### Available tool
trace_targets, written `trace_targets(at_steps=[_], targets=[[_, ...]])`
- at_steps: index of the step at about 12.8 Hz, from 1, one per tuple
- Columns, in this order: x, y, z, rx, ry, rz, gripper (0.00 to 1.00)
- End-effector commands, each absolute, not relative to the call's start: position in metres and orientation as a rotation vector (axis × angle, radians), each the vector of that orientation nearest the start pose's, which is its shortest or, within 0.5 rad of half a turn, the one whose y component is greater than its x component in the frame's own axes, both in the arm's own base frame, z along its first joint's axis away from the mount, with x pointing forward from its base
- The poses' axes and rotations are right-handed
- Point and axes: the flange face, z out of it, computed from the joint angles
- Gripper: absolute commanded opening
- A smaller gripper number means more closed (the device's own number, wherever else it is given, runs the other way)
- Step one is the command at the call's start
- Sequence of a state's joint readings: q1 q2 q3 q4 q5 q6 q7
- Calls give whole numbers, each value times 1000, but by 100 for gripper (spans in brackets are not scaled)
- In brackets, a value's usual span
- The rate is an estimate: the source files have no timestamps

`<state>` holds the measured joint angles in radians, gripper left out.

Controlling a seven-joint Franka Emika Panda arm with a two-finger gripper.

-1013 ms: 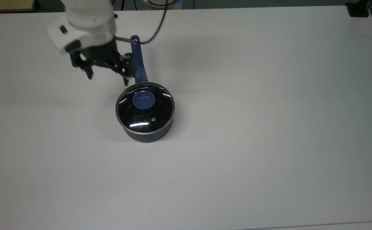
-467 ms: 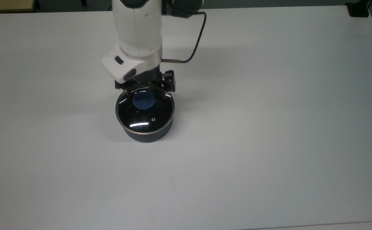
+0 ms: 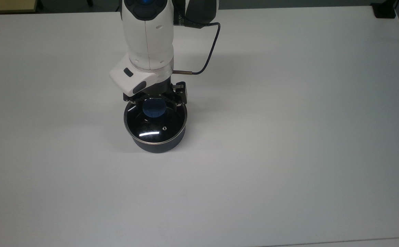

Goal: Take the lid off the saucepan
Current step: 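Move the gripper over the blue lid knob and lower it, then close the gripper on the blue knob of the glass lid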

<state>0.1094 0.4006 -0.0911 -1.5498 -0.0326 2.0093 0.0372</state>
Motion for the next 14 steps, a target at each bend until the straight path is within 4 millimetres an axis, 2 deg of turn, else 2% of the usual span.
trace_targets(at_steps=[1, 2, 3, 4, 5, 8, 12, 14], targets=[[685, 16, 421, -3219, -39, -106, 100], [685, 16, 421, -3219, -31, -107, 100], [685, 15, 422, -3220, -30, -109, 93], [685, 15, 422, -3219, -24, -109, 78], [685, 15, 422, -3218, -21, -109, 71], [684, 12, 426, -3218, -15, -116, 59], [682, -4, 438, -3226, 15, -129, 56], [678, -8, 454, -3224, 25, -156, 55]])
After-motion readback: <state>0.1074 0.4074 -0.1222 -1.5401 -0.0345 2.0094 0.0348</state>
